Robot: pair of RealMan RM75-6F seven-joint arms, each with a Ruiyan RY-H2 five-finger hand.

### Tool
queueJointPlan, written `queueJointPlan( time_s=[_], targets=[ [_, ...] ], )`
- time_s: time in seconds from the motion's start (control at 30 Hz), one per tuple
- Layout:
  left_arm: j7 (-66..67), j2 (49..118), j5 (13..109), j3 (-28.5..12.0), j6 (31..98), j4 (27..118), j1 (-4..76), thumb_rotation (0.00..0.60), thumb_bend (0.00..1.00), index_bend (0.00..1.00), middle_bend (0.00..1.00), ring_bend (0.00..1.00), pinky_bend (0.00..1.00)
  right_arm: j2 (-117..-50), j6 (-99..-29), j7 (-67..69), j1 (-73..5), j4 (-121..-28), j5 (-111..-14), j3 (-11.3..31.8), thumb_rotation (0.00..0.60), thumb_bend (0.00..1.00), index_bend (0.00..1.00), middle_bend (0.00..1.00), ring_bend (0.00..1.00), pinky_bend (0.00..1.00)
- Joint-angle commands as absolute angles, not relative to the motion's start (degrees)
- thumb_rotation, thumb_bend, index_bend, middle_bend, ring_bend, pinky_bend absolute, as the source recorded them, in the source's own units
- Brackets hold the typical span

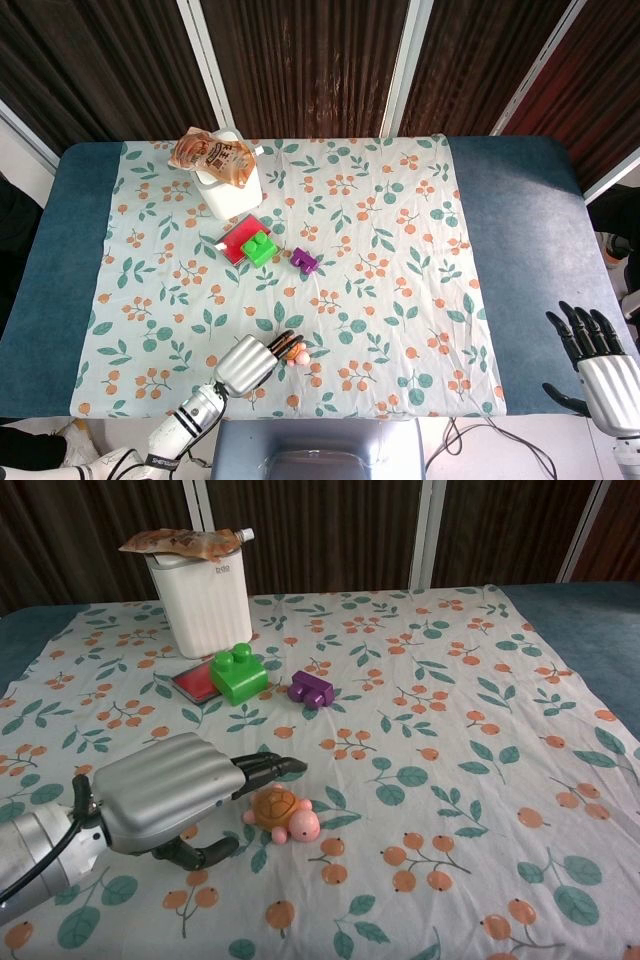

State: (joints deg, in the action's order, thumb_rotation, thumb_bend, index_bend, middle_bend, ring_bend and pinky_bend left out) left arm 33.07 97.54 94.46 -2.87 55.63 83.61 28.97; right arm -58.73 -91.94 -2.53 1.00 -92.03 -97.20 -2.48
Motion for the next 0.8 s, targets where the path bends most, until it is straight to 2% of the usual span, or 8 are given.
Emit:
queueJointPlan(
  time_s=[0.03,0.33,0.4,0.53,0.57,0.8],
  targets=[
    [33.31,99.19,94.02,-2.95,55.13,81.68,30.03,0.6,0.39,0.1,0.21,0.88,0.92,-58.39,-91.82,-2.02,1.04,-92.16,-96.95,-2.46,0.6,0.21,0.0,0.0,0.0,0.0],
    [30.98,101.86,93.1,-2.08,54.64,77.63,32.21,0.6,0.39,0.28,0.28,0.88,0.92,-57.24,-91.73,-1.08,1.49,-93.09,-96.12,-2.46,0.6,0.21,0.0,0.0,0.0,0.0],
    [29.77,102.79,94.3,-1.91,56.3,76.03,32.48,0.6,0.4,0.38,0.38,0.89,0.94,-56.86,-91.68,-0.47,1.5,-93.25,-96.48,-2.69,0.6,0.21,0.0,0.0,0.0,0.0],
    [25.78,105.93,98.94,-0.96,62.84,69.41,32.8,0.6,0.45,0.71,0.72,0.93,0.98,-56.45,-91.7,0.1,1.54,-93.08,-96.8,-2.83,0.6,0.21,0.0,0.0,0.0,0.0],
    [25.0,106.56,99.72,-0.75,64.09,67.88,32.83,0.6,0.46,0.76,0.77,0.94,0.99,-56.45,-91.62,0.11,1.53,-93.08,-96.76,-2.82,0.6,0.21,0.0,0.0,0.0,0.0],
    [18.97,108.59,102.37,0.36,69.38,62.41,33.4,0.6,0.47,0.82,0.86,0.97,1.0,-56.42,-91.42,-0.09,1.58,-93.07,-96.89,-2.89,0.6,0.21,0.0,0.0,0.0,0.0]
  ],
)
